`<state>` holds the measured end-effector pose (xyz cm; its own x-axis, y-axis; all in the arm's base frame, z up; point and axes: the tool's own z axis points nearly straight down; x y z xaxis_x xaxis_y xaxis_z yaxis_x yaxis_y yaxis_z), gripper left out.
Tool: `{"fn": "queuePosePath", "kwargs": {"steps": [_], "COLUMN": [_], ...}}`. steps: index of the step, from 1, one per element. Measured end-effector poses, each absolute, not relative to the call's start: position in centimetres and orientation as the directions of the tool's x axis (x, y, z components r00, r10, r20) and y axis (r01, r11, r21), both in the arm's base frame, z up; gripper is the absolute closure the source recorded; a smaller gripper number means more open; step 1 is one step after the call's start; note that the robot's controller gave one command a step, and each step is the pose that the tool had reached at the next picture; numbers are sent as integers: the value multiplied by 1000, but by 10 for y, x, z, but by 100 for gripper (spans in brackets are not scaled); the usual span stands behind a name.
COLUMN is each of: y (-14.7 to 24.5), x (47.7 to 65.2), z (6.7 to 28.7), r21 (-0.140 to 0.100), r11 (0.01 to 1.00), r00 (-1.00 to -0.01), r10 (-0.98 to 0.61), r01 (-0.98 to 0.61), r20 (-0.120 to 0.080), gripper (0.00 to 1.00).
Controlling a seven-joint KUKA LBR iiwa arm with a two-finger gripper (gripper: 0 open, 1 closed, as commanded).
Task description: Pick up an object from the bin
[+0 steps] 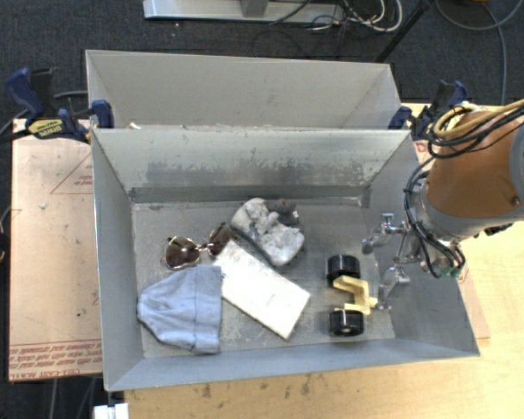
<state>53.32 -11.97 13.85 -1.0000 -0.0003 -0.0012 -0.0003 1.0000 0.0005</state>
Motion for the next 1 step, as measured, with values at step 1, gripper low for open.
{"fn": "queuePosePath", "kwargs": {"steps": [1], "y": [-120], "x": [533], "z": [138], "r21": [1], "r11": [1000], "r00": [-1000], "r10": [-1], "r01": [-1], "r20": [-1], "gripper": [0]}}
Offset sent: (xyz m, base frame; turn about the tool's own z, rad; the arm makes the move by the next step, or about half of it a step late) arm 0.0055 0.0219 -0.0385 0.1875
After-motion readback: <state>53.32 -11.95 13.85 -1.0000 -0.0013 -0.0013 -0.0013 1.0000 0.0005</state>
